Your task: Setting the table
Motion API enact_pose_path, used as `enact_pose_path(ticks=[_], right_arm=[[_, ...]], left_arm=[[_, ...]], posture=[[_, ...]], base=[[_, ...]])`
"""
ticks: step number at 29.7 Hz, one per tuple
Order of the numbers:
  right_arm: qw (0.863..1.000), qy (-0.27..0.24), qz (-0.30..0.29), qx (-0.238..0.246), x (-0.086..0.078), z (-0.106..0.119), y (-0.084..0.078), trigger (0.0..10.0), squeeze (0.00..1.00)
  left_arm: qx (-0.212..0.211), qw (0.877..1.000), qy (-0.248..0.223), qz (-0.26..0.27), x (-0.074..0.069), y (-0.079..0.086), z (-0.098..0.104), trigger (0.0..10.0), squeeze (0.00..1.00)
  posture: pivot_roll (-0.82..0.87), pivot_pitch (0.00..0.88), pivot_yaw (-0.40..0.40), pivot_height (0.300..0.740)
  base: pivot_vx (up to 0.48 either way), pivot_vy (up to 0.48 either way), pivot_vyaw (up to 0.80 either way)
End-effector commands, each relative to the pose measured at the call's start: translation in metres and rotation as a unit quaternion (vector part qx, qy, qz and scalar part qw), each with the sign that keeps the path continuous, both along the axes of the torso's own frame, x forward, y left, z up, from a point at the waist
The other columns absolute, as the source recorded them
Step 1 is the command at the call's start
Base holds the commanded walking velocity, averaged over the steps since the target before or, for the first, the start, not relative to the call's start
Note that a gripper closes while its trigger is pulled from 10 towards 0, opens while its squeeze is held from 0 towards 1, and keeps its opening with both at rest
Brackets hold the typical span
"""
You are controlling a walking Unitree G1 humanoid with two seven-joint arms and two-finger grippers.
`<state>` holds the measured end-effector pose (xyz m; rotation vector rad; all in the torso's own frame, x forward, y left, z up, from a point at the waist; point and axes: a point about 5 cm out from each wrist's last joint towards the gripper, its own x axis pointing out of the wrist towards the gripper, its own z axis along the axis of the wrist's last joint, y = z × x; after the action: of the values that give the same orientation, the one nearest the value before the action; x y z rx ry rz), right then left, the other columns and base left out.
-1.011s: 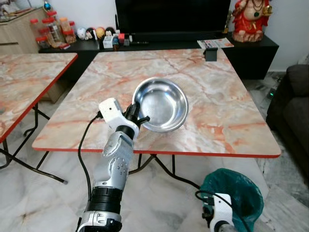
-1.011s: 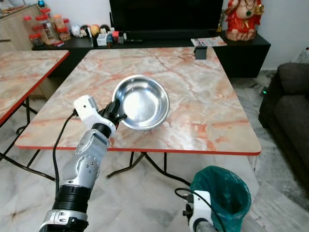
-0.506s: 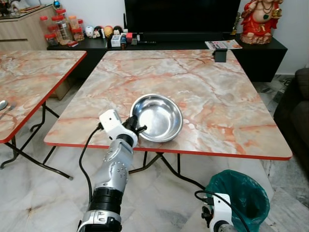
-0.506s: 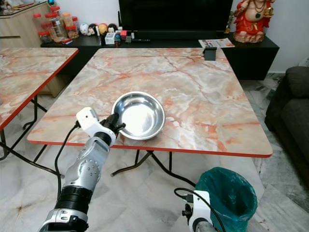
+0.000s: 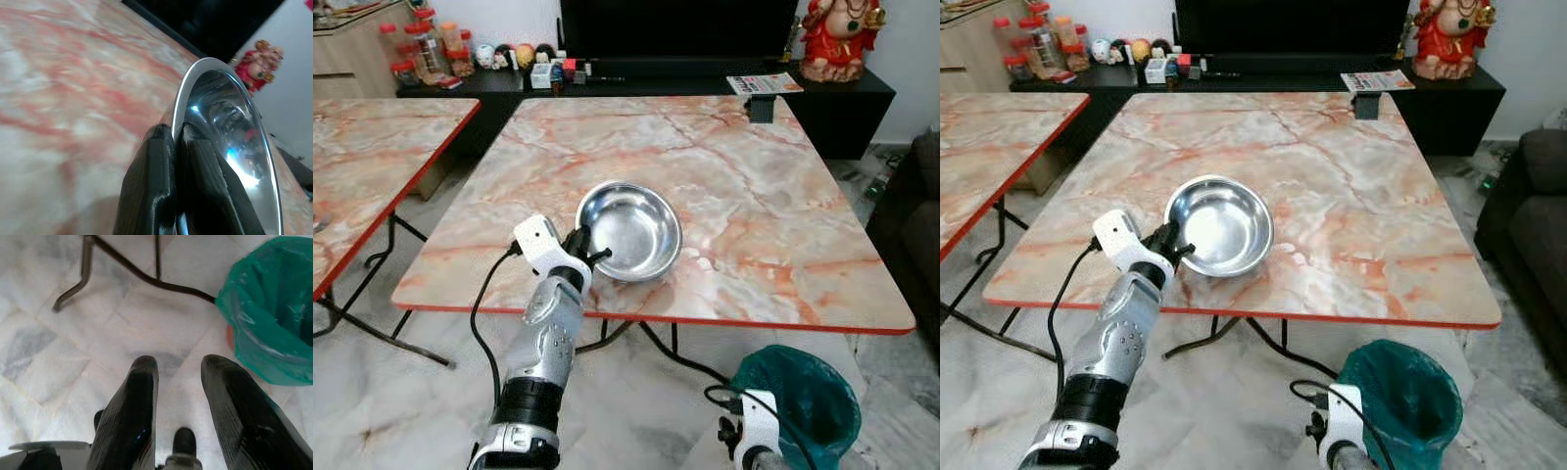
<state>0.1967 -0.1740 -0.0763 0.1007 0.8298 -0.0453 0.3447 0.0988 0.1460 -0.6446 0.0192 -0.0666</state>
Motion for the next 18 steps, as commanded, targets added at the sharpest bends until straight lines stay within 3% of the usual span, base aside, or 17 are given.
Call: enact_pose_path(ticks=[1,18], right_arm=[[1.0,-0.001,-0.001,-0.003,0.0004,0.0004,-0.002,10.0,0.0],[1.0,0.001,0.002,-0.003,-0.0005,-0.0001,-0.0014,10.0,0.0]], left_arm=[[-0.013,0.999,-0.049,-0.016,0.0063,-0.0162,0.0301,10.0,0.0],[-0.013,0.998,-0.056,-0.014,0.0051,-0.0147,0.032,10.0,0.0]], posture=[[0.01,0.0,0.043,0.74],[0.01,0.0,0.044,0.74]], base=[[0.337,0.0,0.0],[0.332,0.0,0.0]])
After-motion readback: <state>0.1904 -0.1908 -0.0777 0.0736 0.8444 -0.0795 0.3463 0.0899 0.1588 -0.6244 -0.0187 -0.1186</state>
